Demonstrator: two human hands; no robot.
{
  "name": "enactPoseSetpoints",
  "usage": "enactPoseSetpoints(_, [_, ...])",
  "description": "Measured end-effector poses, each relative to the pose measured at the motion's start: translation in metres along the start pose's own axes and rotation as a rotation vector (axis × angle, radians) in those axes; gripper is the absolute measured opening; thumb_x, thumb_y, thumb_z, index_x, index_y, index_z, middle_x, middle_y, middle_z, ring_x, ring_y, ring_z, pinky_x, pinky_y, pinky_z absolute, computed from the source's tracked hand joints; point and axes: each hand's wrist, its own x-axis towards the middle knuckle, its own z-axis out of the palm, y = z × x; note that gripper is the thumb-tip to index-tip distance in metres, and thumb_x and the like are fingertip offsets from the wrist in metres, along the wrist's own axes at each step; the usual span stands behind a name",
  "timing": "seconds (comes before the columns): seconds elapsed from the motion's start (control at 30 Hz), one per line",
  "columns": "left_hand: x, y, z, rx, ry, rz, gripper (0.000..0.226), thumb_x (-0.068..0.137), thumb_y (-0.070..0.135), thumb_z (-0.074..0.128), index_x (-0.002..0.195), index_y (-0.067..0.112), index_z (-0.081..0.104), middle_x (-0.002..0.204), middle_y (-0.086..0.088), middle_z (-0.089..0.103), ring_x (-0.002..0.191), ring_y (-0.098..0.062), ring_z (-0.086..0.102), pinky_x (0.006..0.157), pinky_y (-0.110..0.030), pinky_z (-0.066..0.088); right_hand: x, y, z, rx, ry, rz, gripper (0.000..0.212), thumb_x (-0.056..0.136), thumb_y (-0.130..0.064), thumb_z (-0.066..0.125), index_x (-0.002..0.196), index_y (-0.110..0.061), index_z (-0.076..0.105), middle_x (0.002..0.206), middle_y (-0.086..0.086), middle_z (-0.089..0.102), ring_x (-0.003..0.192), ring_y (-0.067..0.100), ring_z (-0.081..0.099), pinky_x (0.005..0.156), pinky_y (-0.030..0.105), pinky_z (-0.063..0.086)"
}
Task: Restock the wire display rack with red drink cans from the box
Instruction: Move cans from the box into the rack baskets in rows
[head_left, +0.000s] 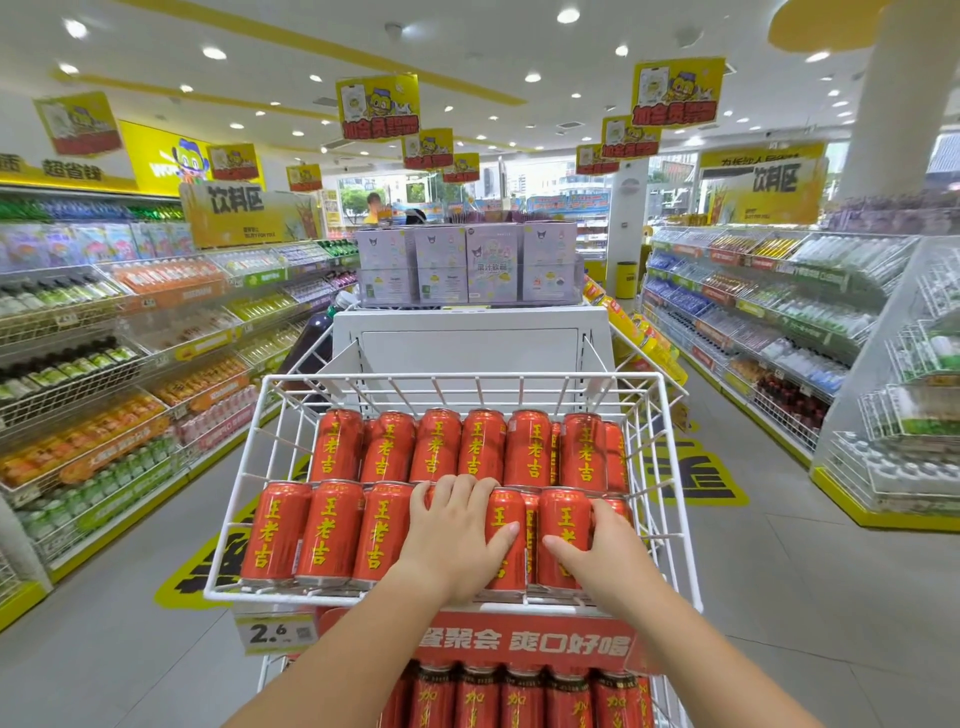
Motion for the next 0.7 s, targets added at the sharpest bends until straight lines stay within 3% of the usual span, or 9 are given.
enactPoseSetpoints(0.1, [0.003, -0.002, -0.003, 0.006, -0.033, 0.014, 0.066, 0.099, 0.067, 0.023, 0.154, 0.031, 0.026, 0.156, 0.007, 0.033, 0.147, -0.017, 0.024, 0.123, -0.051, 0.009, 0.007, -0.003, -0.008, -0.049, -0.011, -0.007, 0.06, 0.075, -0.066, 0.07, 0.12, -0.031, 0.052, 0.117, -0.007, 0.055, 0.098, 0.011, 0.061, 0.085, 0.035, 0.056])
enactPoseSetpoints(0.23, [0.009, -0.005, -0.006, 0.01, -0.055, 0.033, 0.066, 0.097, 0.071, 0.025, 0.152, 0.034, 0.029, 0.15, 0.006, 0.038, 0.142, -0.018, 0.031, 0.12, -0.051, 0.015, 0.024, -0.01, -0.023, -0.067, 0.019, 0.028, 0.085, 0.077, -0.071, 0.063, 0.14, -0.016, 0.043, 0.134, 0.002, 0.053, 0.118, 0.021, 0.056, 0.093, 0.035, 0.05])
enactPoseSetpoints(0.3, [0.012, -0.006, -0.007, 0.022, -0.053, 0.045, 0.066, 0.095, 0.072, 0.026, 0.149, 0.034, 0.031, 0.147, 0.006, 0.04, 0.139, -0.019, 0.033, 0.119, -0.051, 0.017, 0.035, -0.013, -0.033, -0.059, 0.084, 0.022, 0.079, 0.081, -0.067, 0.061, 0.137, -0.014, 0.045, 0.131, 0.005, 0.055, 0.113, 0.022, 0.057, 0.091, 0.035, 0.049])
enactPoseSetpoints(0.4, [0.014, -0.008, -0.006, 0.03, -0.059, 0.061, 0.069, 0.093, 0.074, 0.025, 0.148, 0.034, 0.033, 0.146, 0.006, 0.04, 0.139, -0.018, 0.033, 0.12, -0.051, 0.015, 0.054, -0.018, -0.042, -0.042, 0.145, 0.051, 0.073, 0.089, -0.056, 0.06, 0.142, -0.009, 0.04, 0.138, 0.01, 0.05, 0.121, 0.028, 0.053, 0.093, 0.036, 0.045])
enactPoseSetpoints(0.5, [0.013, -0.009, -0.001, 0.037, -0.071, 0.058, 0.076, 0.091, 0.077, 0.02, 0.152, 0.033, 0.028, 0.149, 0.008, 0.037, 0.142, -0.017, 0.027, 0.121, -0.051, 0.01, 0.074, -0.021, -0.045, -0.033, 0.132, 0.059, 0.068, 0.091, -0.05, 0.061, 0.142, -0.01, 0.04, 0.139, 0.01, 0.051, 0.125, 0.028, 0.052, 0.1, 0.039, 0.045])
enactPoseSetpoints(0.6, [0.011, -0.01, 0.002, 0.053, -0.06, 0.079, 0.081, 0.09, 0.08, 0.012, 0.155, 0.032, 0.026, 0.151, 0.008, 0.035, 0.145, -0.018, 0.025, 0.122, -0.051, 0.008, 0.089, -0.022, -0.041, -0.103, 0.107, 0.094, 0.06, 0.091, -0.046, 0.062, 0.135, -0.01, 0.042, 0.131, 0.012, 0.055, 0.117, 0.03, 0.056, 0.097, 0.042, 0.049])
enactPoseSetpoints(0.7, [0.013, -0.012, 0.005, 0.047, 0.029, 0.119, 0.087, 0.091, 0.083, 0.014, 0.144, 0.025, 0.052, 0.135, 0.002, 0.057, 0.132, -0.025, 0.052, 0.115, -0.053, 0.024, 0.096, -0.026, -0.036, -0.158, 0.117, 0.092, 0.058, 0.089, -0.045, 0.066, 0.13, -0.009, 0.045, 0.125, 0.013, 0.055, 0.111, 0.03, 0.059, 0.092, 0.04, 0.051])
